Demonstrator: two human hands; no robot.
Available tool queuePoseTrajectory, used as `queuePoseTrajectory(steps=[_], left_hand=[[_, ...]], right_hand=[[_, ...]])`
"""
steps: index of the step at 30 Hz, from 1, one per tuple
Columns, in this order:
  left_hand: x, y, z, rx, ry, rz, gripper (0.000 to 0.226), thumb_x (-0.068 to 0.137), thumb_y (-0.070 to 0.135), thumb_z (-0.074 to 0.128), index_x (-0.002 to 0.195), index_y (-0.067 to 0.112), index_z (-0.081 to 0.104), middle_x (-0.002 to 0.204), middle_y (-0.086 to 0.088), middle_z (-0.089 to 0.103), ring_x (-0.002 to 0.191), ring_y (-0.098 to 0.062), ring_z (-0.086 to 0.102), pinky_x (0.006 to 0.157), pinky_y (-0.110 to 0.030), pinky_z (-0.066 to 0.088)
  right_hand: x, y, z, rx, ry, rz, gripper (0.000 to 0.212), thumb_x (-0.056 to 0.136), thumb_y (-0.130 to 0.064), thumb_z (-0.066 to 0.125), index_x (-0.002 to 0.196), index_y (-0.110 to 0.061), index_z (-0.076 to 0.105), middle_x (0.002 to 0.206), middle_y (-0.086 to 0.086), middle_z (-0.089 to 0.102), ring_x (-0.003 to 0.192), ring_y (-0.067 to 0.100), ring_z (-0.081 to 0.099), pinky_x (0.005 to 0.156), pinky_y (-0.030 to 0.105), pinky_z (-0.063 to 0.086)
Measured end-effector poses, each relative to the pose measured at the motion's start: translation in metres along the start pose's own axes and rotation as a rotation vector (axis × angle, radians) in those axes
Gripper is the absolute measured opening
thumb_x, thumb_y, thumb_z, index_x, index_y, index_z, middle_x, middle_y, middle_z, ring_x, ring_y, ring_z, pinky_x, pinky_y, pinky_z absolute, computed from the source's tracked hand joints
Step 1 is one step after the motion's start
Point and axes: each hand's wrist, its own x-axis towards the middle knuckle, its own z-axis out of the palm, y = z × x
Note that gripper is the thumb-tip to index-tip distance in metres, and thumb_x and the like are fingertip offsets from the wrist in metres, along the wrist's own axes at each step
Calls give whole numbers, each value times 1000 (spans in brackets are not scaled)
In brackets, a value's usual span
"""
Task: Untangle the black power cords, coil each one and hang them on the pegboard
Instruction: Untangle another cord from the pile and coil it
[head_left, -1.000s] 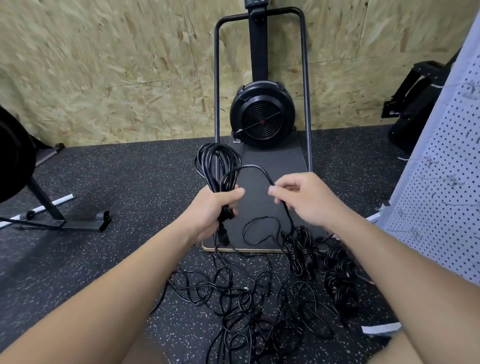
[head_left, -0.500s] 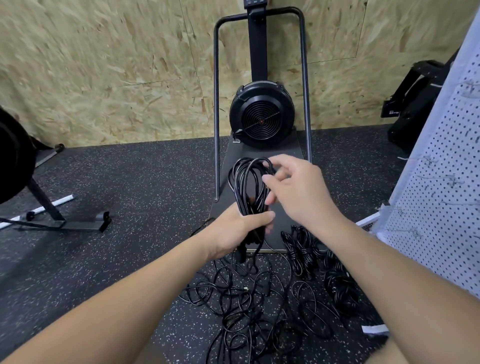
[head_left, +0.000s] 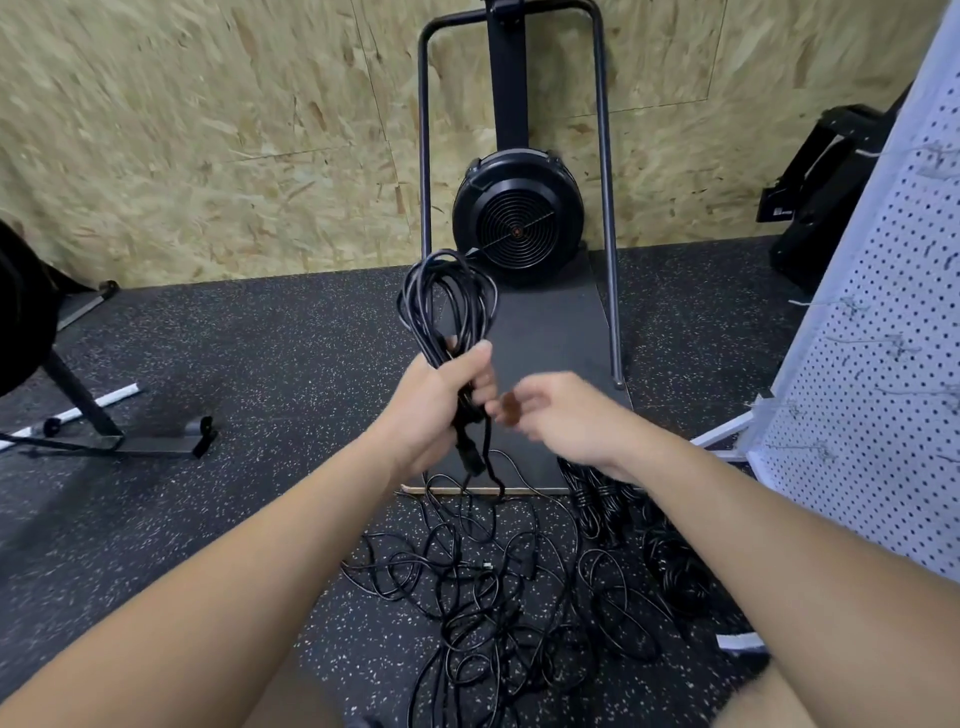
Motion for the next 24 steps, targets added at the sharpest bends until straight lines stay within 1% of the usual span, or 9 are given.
queuePoseTrajectory(steps=[2, 4, 6, 8, 12, 15, 17, 20, 24], left_hand=[[4, 2, -4, -64, 21, -8, 26, 111, 15, 61, 90, 16, 47, 77, -2, 34, 65, -16, 35, 61, -30, 43], [6, 2, -9, -75, 34, -6, 24, 111, 15, 63, 93, 16, 46, 78, -2, 33, 65, -16, 35, 62, -30, 43], [6, 2, -15, -56, 47, -5, 25, 111, 16, 63, 92, 16, 47, 79, -2, 33, 65, -16, 35, 61, -29, 42], [7, 4, -21, -54, 69, -11, 27, 111, 16, 62, 89, 17, 47, 79, -2, 33, 65, -16, 34, 61, -29, 40], [10, 8, -40, 35, 182, -3, 30, 111, 13, 61, 84, 19, 49, 76, -2, 38, 64, -16, 37, 60, -31, 41], [12, 9, -54, 180, 240, -17, 29, 110, 18, 63, 83, 18, 52, 74, -1, 44, 63, -18, 41, 61, -35, 43], [8, 10, -50, 242, 200, -69, 29, 110, 33, 66, 87, 18, 57, 74, -1, 48, 63, -18, 43, 60, -33, 43], [-4, 12, -28, 267, 124, -229, 53, 99, 70, 65, 91, 18, 64, 74, -1, 53, 60, -17, 45, 58, -30, 42], [-14, -3, -13, 272, -41, -377, 81, 75, 95, 66, 97, 16, 70, 77, 1, 59, 61, -14, 50, 59, -29, 42]], right_hand=[[-3, 10, 11, -67, -217, 29, 33, 93, -2, 73, 120, -21, 71, 118, -6, 81, 119, 24, 75, 112, 49, 56], [-2, 16, 21, -130, -302, 31, 35, 90, -12, 84, 122, -20, 71, 117, -1, 79, 113, 22, 76, 106, 42, 60], [-2, 18, 25, -198, -332, 20, 24, 91, -24, 88, 109, -18, 74, 102, -3, 79, 90, 12, 73, 87, 29, 59], [-4, 16, 23, -240, -322, 33, 17, 95, -27, 85, 99, -15, 74, 85, -3, 80, 68, 7, 62, 66, 22, 45], [-5, 5, 3, -296, -168, -28, 18, 93, -33, 85, 97, -20, 74, 75, -2, 77, 61, 12, 59, 63, 29, 44], [-10, -13, -14, -212, -103, -205, 10, 95, -31, 84, 96, -24, 77, 84, -8, 76, 69, 8, 63, 70, 26, 52], [-16, -24, -19, -146, -65, -321, 3, 99, -22, 82, 99, -20, 79, 95, -4, 80, 83, 14, 71, 80, 25, 57], [-19, -30, -21, -136, 67, -379, 4, 97, -21, 83, 95, -21, 79, 95, -6, 80, 90, 12, 74, 90, 31, 59], [-17, -28, -23, -196, 241, -356, 21, 81, -36, 96, 81, -27, 78, 78, -8, 76, 71, 7, 67, 72, 32, 54]])
